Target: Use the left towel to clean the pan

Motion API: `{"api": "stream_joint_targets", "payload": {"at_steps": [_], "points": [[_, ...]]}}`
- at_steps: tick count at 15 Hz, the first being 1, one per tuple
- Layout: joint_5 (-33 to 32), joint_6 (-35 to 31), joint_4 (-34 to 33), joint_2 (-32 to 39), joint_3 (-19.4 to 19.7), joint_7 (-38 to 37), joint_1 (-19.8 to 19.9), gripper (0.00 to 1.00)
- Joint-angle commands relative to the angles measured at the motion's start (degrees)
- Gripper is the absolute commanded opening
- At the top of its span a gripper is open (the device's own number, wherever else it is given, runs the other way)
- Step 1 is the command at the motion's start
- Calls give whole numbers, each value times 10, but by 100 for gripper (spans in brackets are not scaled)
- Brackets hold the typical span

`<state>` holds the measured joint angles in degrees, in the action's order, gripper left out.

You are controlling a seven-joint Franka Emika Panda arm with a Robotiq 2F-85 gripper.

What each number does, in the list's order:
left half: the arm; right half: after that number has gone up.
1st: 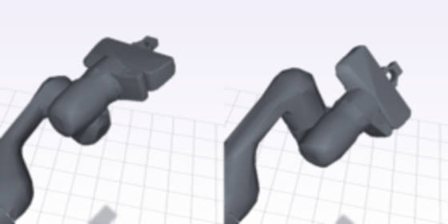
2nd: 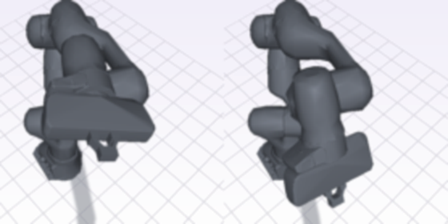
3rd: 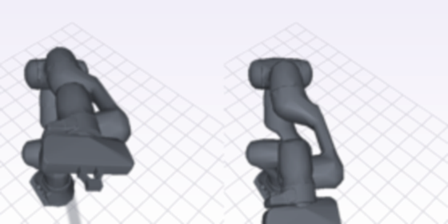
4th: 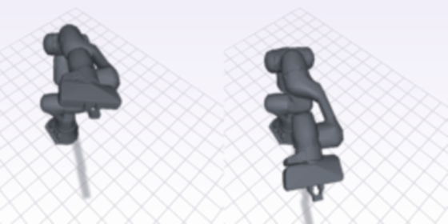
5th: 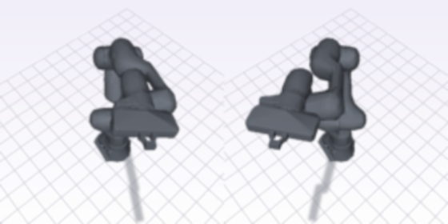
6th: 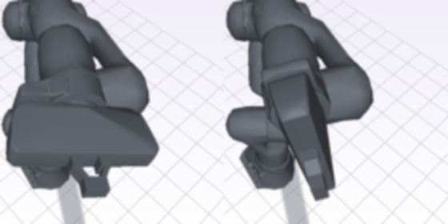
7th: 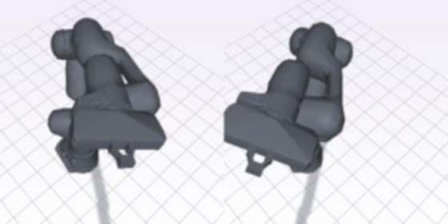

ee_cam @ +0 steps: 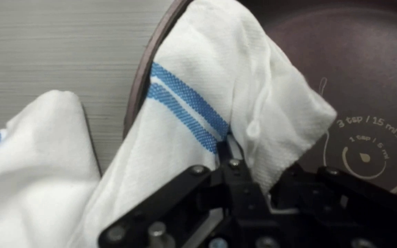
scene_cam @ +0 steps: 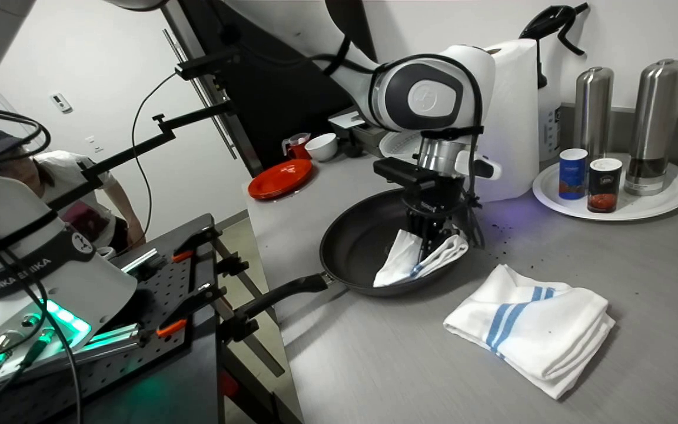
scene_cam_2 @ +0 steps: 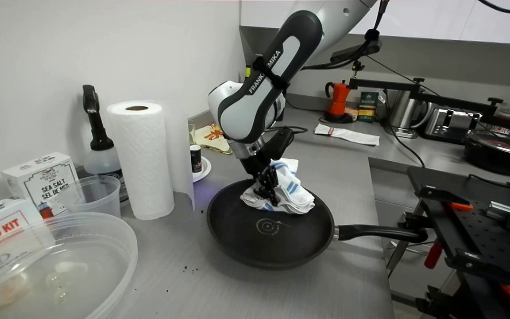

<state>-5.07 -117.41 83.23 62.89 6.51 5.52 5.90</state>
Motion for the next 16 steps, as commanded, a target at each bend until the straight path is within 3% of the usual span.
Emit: {"api": "stream_joint_targets", "payload": {"at_steps": [1, 6, 16], "points": [[-44, -17, 3, -17, 21, -15, -19, 4], [-103, -19, 20, -66, 43, -28, -43, 4], [-64, 43, 71, -220, -35, -18, -50, 4]]}}
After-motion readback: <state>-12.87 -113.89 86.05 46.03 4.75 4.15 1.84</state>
